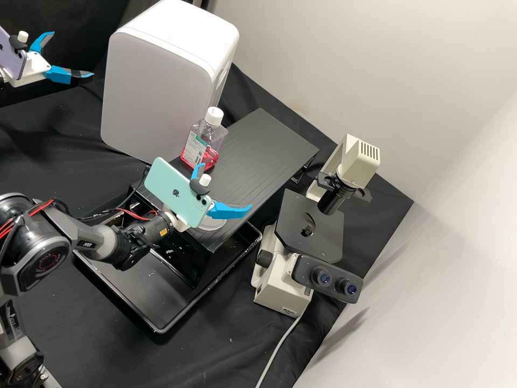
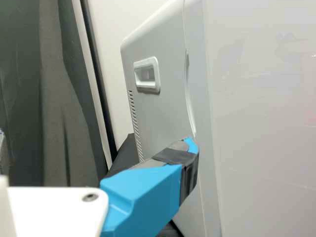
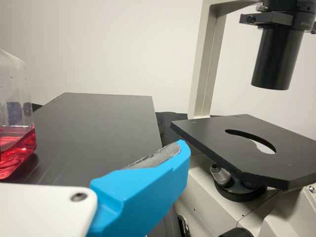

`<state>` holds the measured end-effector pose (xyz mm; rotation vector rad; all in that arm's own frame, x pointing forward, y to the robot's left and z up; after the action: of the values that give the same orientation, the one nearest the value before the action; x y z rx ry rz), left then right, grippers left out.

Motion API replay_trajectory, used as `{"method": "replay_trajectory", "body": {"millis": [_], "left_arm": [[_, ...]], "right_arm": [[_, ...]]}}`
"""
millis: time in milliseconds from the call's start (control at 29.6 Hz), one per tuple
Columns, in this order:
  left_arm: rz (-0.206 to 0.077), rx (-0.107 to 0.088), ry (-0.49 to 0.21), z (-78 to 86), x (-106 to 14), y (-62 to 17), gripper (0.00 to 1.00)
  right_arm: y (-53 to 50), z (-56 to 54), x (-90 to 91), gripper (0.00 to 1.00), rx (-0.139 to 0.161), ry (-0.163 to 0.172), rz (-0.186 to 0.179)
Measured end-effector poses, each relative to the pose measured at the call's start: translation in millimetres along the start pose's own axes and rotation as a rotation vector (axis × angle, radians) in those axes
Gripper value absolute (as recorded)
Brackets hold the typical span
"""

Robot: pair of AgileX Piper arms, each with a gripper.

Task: Place the lid on the petri dish

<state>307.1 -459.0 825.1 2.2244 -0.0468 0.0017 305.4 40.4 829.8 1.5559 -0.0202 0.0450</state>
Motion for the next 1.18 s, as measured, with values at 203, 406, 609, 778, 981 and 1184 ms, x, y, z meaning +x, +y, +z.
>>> {"method": "replay_trajectory", "body": {"millis": [203, 406, 609, 778, 981, 1184], "left_arm": [[0.0, 0.0, 0.0, 0.0, 0.0, 0.0, 1.0], [0.0, 0.0, 0.0, 0.0, 0.0, 0.0, 1.0], [0.003, -0.049, -0.049, 14.3, -6.0, 2.2, 1.0], [0.041, -0.072, -0.162, 40.8, -21.0, 5.3, 1.0], [0.071, -0.102, -0.299, 55.3, -41.9, -5.0, 1.0], [-0.023, -0.099, -0.436, 68.5, -61.9, -22.3, 1.0]], "right_arm": [[0.0, 0.0, 0.0, 1.0, 0.0, 0.0, 0.0], [0.0, 0.0, 0.0, 1.0, 0.0, 0.0, 0.0], [0.0, 0.0, 0.0, 1.0, 0.0, 0.0, 0.0], [0.0, 0.0, 0.0, 1.0, 0.0, 0.0, 0.0], [0.0, 0.0, 0.0, 1.0, 0.0, 0.0, 0.0], [0.0, 0.0, 0.0, 1.0, 0.0, 0.0, 0.0]]}}
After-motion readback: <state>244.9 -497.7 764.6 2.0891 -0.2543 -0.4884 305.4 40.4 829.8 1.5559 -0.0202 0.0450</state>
